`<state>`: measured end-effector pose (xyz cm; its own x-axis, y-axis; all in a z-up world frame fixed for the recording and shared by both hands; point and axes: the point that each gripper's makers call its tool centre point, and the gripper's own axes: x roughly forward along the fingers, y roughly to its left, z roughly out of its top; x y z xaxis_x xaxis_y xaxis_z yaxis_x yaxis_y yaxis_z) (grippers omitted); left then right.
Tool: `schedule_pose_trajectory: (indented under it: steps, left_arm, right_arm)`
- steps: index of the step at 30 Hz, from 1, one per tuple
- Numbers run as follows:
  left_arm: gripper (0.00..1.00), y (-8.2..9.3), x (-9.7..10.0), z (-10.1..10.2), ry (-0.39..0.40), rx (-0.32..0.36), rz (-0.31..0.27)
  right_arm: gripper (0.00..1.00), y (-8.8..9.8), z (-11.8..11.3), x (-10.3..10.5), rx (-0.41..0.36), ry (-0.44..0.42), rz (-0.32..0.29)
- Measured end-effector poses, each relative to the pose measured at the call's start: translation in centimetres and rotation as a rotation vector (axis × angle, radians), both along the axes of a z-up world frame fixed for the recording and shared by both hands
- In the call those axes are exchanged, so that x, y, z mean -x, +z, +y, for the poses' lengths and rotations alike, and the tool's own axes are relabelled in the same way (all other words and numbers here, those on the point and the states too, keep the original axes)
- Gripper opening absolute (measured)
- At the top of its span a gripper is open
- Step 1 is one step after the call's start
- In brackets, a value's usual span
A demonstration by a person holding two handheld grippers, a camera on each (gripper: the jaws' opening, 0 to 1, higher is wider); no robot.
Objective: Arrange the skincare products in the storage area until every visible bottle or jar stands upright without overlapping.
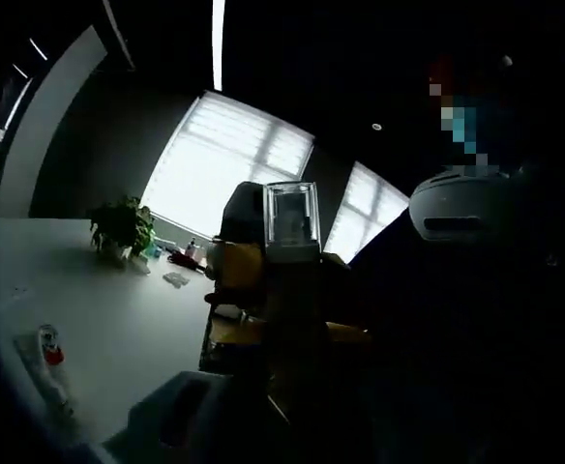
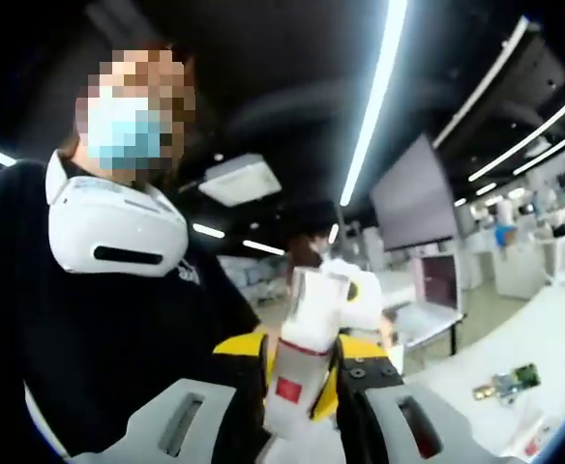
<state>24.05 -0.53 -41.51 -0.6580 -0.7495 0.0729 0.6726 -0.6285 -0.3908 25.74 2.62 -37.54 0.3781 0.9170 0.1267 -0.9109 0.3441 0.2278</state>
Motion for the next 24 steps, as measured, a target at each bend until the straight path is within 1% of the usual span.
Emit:
schedule_pose_trajectory:
  steps: [4,5,6,7,9,10,11,13,14,16,17,18,19,20,21,22,24]
  left_arm:
    - [0.26,0.0,-0.4,-0.2,0.018,-0.003,-0.003]
    - [0.26,-0.1,-0.6,-0.3,0.028,-0.008,-0.005]
    - [0.26,-0.1,-0.8,-0.3,0.035,-0.010,-0.004]
    - [0.26,-0.1,-1.1,-0.4,0.048,-0.013,-0.002]
    - [0.26,-0.2,-2.1,-0.8,0.093,-0.023,-0.005]
    - [0.26,-0.4,-3.1,-1.2,0.151,-0.013,-0.043]
    - [0.26,-0.6,-3.4,-1.2,0.160,-0.025,-0.054]
    - [0.26,-0.6,-3.5,-1.3,0.175,-0.043,-0.049]
    - [0.26,-0.6,-3.9,-1.5,0.193,-0.045,-0.059]
    - [0.26,-0.7,-4.5,-1.8,0.226,-0.042,-0.080]
    - [0.27,-0.7,-4.9,-2.0,0.249,-0.042,-0.093]
    - [0.27,-0.8,-5.6,-2.3,0.293,-0.033,-0.128]
    - [0.27,-0.8,-5.9,-2.5,0.314,-0.027,-0.150]
    - [0.27,-1.1,-6.5,-2.8,0.349,-0.028,-0.196]
    - [0.28,-1.2,-6.7,-2.9,0.367,-0.030,-0.225]
    - [0.32,-1.2,-7.1,-3.2,0.404,-0.038,-0.248]
    - [0.43,-1.4,-7.6,-3.6,0.443,-0.057,-0.287]
  right_arm:
    - [0.23,-0.1,-0.3,-0.5,-0.010,-0.035,0.004]
    - [0.18,-0.3,-0.8,-1.3,0.002,-0.089,0.002]
    - [0.17,-0.3,-1.0,-1.6,0.011,-0.112,-0.023]
    - [0.16,-0.3,-1.0,-1.5,0.001,-0.117,-0.021]
    - [0.14,-0.5,-1.8,-2.6,-0.018,-0.197,0.024]
    - [0.13,-0.7,-2.3,-3.0,-0.020,-0.232,0.029]
    - [0.13,-1.0,-2.6,-3.2,-0.028,-0.247,0.046]
    - [0.12,-1.1,-3.0,-3.6,-0.041,-0.278,0.059]
    - [0.12,-1.0,-3.3,-3.9,-0.056,-0.309,0.067]
    - [0.12,-1.1,-3.7,-4.2,-0.054,-0.342,0.064]
    - [0.12,-1.2,-4.0,-4.5,-0.044,-0.373,0.063]
    - [0.12,-1.3,-4.5,-4.9,-0.029,-0.417,0.062]
    - [0.12,-1.5,-4.8,-5.1,-0.018,-0.443,0.066]
    - [0.12,-1.7,-5.5,-5.6,0.009,-0.496,0.068]
    - [0.12,-1.7,-6.0,-6.0,0.017,-0.536,0.070]
    - [0.12,-1.8,-6.5,-6.3,0.031,-0.572,0.083]
    - [0.12,-2.1,-7.7,-7.1,0.072,-0.670,0.102]
